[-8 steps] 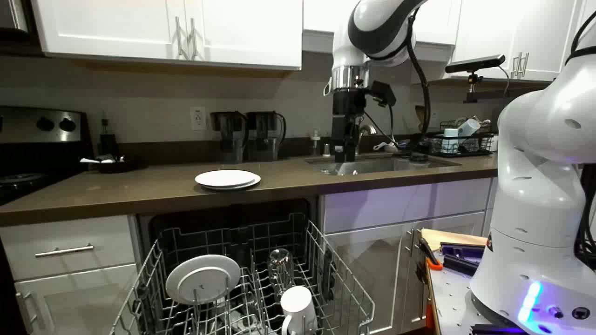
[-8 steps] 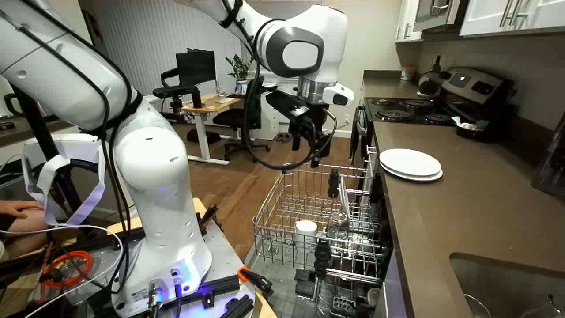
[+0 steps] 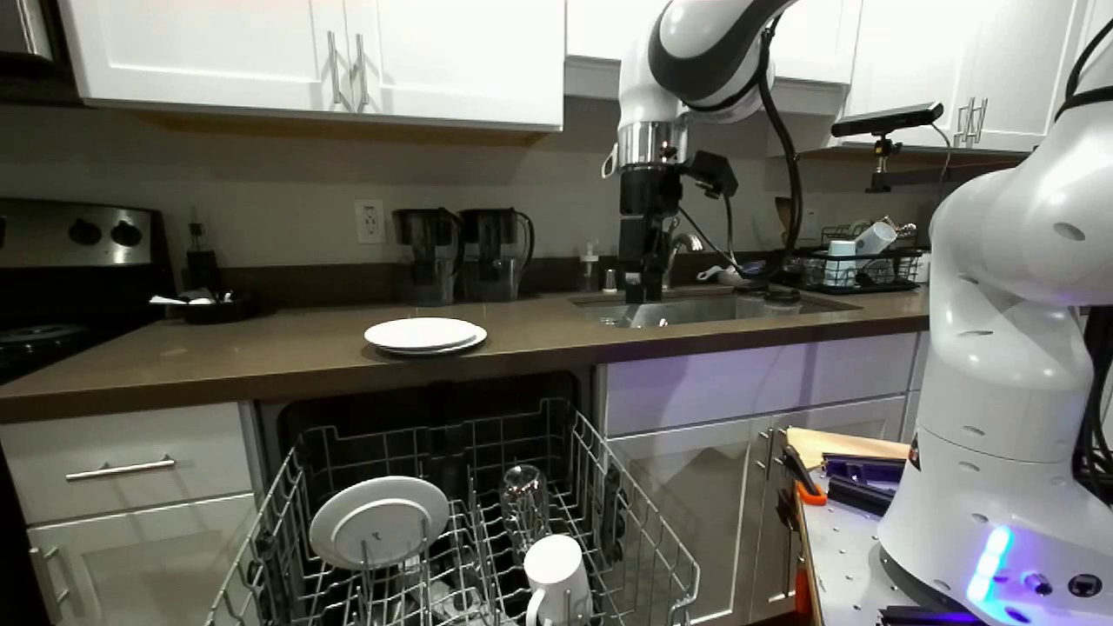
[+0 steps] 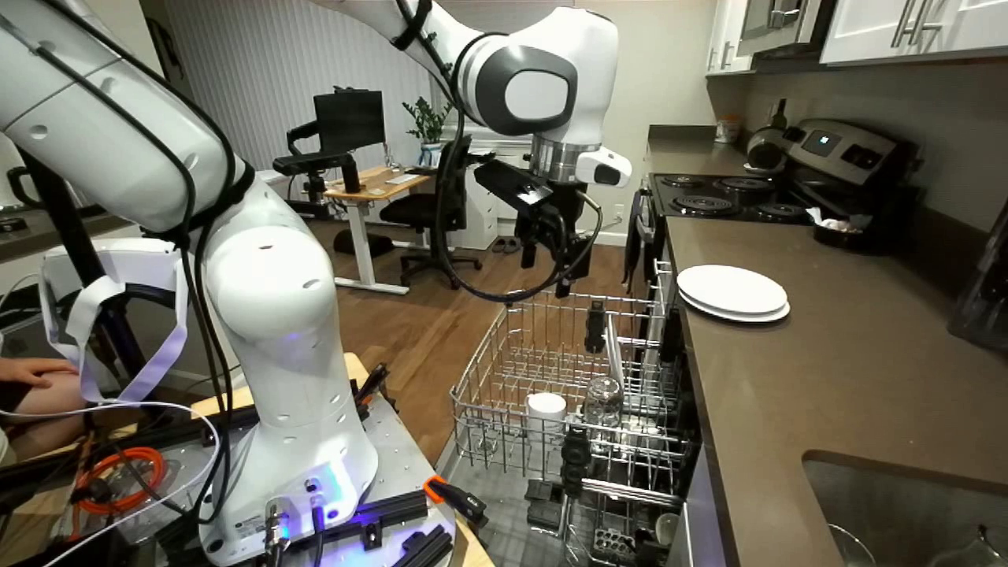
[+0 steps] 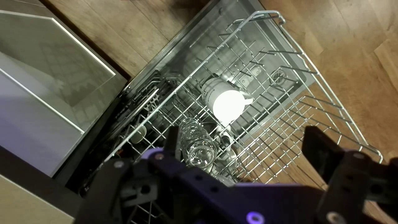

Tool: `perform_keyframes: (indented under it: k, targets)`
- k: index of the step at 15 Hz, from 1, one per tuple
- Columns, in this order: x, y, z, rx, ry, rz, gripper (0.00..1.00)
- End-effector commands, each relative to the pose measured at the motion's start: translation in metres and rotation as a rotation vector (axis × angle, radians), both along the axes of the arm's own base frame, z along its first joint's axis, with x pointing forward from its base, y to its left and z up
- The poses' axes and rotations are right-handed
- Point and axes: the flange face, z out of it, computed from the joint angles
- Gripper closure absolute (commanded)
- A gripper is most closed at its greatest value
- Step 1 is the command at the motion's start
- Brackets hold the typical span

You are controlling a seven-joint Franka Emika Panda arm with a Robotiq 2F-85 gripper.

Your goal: Move the glass jar to the left side of the dishwasher rack

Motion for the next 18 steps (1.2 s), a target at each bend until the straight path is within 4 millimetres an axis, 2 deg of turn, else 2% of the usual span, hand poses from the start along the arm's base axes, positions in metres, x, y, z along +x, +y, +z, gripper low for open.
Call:
perform_keyframes:
  k: [1, 6, 9, 13, 18]
  targets:
    - [0.027, 0.002, 0.010, -0.102, 0.053, 0.083, 0.00]
    - [0.080, 0.009, 0.020, -0.238, 0.028, 0.264, 0.00]
    - [0.115, 0.017, 0.012, -0.279, -0.004, 0.341, 0.00]
    - [0.154, 0.022, -0.018, -0.260, -0.043, 0.415, 0.00]
    - [0.185, 0.024, -0.080, -0.205, -0.041, 0.463, 0.00]
